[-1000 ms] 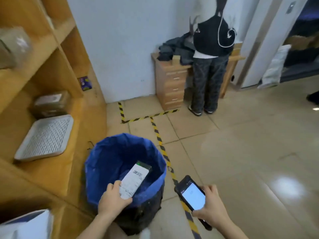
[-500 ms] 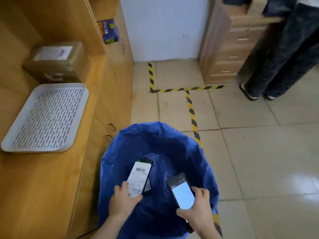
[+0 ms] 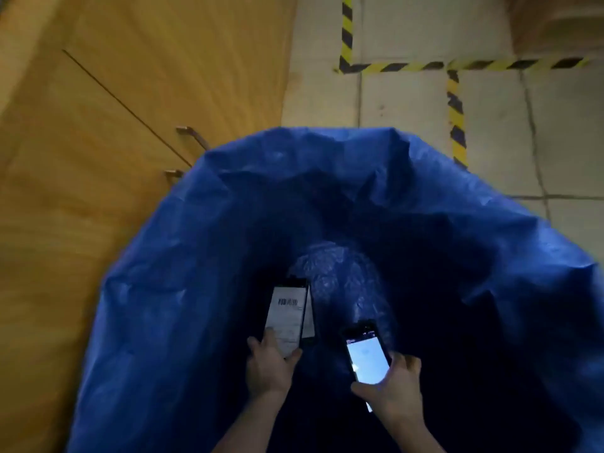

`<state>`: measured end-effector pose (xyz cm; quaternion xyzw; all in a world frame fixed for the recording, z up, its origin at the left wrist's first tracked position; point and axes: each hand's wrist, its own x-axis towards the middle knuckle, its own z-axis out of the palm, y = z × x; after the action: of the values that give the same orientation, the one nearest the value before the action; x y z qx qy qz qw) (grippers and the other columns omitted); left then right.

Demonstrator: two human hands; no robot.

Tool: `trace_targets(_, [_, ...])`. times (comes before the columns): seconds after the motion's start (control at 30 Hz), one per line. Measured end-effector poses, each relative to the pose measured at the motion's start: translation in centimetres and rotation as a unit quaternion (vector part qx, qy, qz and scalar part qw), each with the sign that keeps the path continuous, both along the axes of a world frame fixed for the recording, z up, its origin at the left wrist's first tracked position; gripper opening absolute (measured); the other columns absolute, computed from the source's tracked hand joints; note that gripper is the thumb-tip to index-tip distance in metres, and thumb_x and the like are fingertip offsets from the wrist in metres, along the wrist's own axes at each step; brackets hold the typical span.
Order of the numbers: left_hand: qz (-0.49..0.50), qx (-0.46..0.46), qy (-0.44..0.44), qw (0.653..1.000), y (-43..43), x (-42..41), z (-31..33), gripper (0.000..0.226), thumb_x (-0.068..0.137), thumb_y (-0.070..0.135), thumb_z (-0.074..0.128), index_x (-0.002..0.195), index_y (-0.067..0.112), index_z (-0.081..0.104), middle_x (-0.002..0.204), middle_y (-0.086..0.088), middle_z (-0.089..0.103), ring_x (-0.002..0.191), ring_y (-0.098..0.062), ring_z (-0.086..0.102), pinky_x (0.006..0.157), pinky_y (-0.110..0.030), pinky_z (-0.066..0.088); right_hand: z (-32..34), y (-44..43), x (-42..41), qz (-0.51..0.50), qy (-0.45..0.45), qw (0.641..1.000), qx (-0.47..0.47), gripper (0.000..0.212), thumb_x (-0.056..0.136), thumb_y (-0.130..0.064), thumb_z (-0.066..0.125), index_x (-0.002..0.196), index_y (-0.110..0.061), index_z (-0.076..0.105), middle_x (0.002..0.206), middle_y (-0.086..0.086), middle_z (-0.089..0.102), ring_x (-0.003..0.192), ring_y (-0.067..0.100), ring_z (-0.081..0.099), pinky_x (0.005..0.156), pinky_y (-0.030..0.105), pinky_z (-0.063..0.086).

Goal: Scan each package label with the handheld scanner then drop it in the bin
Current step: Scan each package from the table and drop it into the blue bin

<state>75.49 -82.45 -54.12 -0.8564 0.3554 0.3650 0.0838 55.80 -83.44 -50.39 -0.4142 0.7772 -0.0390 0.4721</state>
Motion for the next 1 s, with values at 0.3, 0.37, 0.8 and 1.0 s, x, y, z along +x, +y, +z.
trace_targets(0.3, [0.008,0.012,0.026,1.000,0.3,-0.1,-9.0,0.084,0.084,0.058,0.061,0.149,0.024,0.020,0.138,-0.013,0.019,0.120,-0.031,0.036,0.096,-0.041,0.047,-7.3,-0.1,0.6,0.016,0.025,0.999,0.027,0.076,0.051,-0.024,0.086,0.115,-0.007,0.050,0.114,0.004,0.033,0.086,0.024,0.053,0.079,0.034,0.051])
trace_targets(0.37, [-0.004,0.048,0.031,0.998,0.4,0.1,-8.7,0.090,0.083,0.061,0.061,0.151,0.027,0.014,0.144,-0.013,0.011,0.126,-0.034,0.031,0.102,-0.043,0.041,-6.7,0.1,0.6,0.016,0.027,0.999,0.033,0.075,0.050,-0.024,0.085,0.113,-0.007,0.050,0.111,0.003,0.033,0.082,0.023,0.053,0.077,0.034,0.052])
trace_targets(0.8, [-0.158,-0.002,0.023,0.987,-1.3,-2.2,10.6,0.046,0.093,0.043,0.052,0.132,0.023,0.039,0.131,-0.006,0.045,0.120,-0.025,0.046,0.086,-0.036,0.049,12.5,0.8,-1.0,-0.026,-0.009,0.998,-0.052,0.086,0.049,-0.025,0.081,0.126,-0.012,0.046,0.114,-0.007,0.029,0.084,0.012,0.051,0.074,0.022,0.044])
trace_targets(1.0, [-0.219,-0.113,0.031,0.969,-0.5,-5.6,23.4,0.037,0.093,0.037,0.052,0.127,0.024,0.046,0.125,0.000,0.050,0.114,-0.022,0.053,0.087,-0.034,0.049,25.3,4.9,-3.7,-0.087,-0.018,0.988,-0.128,0.087,0.048,-0.028,0.080,0.126,-0.015,0.044,0.114,-0.006,0.029,0.086,0.007,0.044,0.077,0.018,0.039])
